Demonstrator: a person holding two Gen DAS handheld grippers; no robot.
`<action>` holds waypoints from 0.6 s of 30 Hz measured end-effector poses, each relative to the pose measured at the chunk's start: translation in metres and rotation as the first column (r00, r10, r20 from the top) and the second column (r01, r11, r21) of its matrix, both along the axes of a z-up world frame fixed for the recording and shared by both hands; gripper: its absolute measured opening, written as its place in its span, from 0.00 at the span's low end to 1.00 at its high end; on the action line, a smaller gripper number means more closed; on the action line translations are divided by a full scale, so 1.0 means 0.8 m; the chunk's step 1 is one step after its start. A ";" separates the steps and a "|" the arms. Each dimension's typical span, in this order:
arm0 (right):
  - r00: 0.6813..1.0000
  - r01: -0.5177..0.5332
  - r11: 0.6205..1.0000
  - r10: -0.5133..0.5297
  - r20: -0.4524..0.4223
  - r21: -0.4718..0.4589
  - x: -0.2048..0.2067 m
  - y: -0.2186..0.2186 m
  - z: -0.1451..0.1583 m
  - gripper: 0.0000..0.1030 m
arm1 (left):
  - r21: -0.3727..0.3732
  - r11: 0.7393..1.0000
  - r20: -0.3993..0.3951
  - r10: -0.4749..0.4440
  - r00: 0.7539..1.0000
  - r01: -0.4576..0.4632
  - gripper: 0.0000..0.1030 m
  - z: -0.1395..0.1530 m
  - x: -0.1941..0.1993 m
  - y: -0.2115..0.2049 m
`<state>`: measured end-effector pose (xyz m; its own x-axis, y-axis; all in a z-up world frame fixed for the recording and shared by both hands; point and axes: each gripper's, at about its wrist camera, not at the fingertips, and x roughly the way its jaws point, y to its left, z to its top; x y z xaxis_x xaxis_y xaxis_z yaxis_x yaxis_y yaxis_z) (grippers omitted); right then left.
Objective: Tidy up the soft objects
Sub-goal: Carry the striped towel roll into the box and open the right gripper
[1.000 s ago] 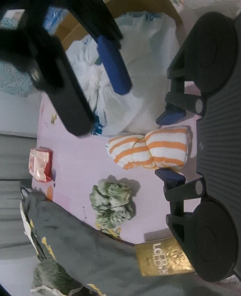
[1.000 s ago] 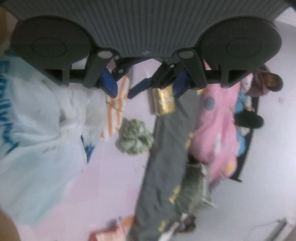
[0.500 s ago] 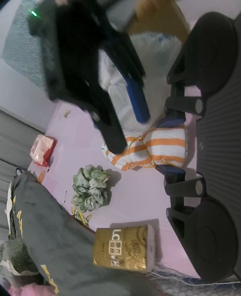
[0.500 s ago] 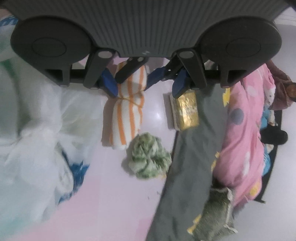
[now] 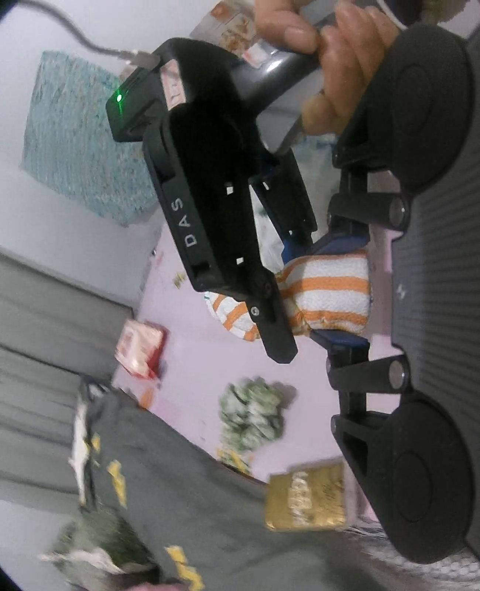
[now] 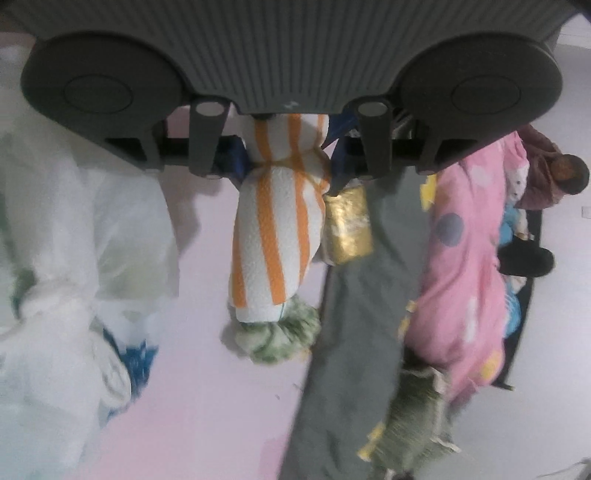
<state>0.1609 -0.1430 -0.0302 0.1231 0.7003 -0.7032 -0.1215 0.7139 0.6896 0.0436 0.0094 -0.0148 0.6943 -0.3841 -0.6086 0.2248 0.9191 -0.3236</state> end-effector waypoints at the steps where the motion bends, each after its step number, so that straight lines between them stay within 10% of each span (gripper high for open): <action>1: 1.000 0.007 1.000 -0.007 0.026 0.005 -0.005 -0.006 0.008 0.40 | 0.004 1.000 0.012 -0.017 1.000 0.017 0.41 0.006 0.001 -0.006; 18: 0.896 0.355 0.934 -0.353 0.268 0.043 -0.059 -0.294 0.091 0.38 | 0.045 0.933 0.095 -0.360 0.928 0.357 0.50 0.056 0.027 -0.188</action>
<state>0.1138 -0.3782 0.0429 0.5460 0.5708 -0.6133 -0.0387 0.7485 0.6621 0.0649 -0.1414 0.0303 0.5709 -0.6036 -0.5565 0.5710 0.7790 -0.2591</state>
